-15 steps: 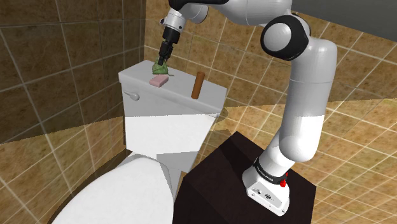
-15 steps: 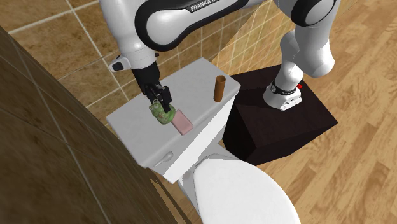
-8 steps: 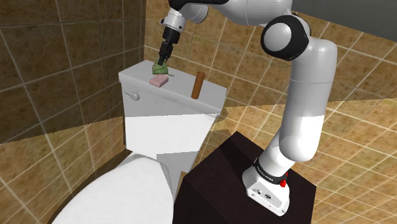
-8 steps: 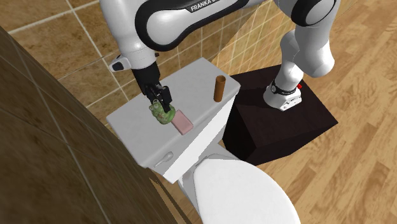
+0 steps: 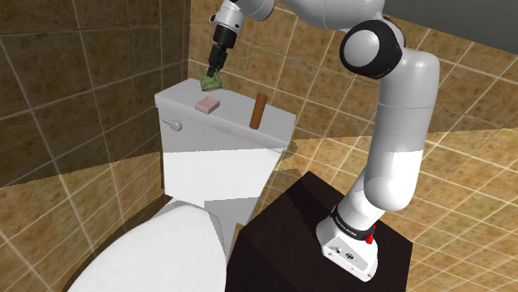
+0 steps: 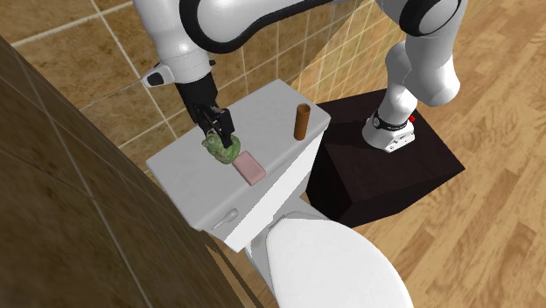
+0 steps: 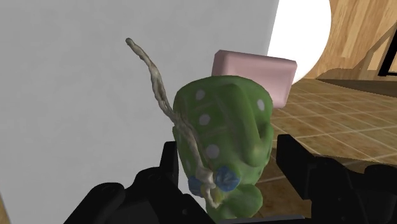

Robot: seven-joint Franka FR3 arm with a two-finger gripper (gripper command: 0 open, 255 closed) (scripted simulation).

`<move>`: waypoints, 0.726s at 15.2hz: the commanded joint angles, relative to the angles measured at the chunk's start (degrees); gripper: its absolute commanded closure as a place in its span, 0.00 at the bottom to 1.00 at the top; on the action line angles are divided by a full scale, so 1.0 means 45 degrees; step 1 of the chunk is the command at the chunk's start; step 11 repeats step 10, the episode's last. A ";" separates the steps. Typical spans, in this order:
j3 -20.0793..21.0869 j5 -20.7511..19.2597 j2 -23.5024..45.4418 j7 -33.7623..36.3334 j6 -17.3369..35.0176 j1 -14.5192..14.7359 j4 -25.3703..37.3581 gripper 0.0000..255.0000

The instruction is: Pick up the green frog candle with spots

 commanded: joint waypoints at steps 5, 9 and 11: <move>0.0005 -0.0004 0.0143 0.0339 -0.1034 -0.0087 0.1230 1.00; 0.0013 0.0011 0.0279 0.0522 -0.1608 -0.0148 0.1969 1.00; 0.0013 0.0012 0.0282 0.0522 -0.1609 -0.0148 0.1972 1.00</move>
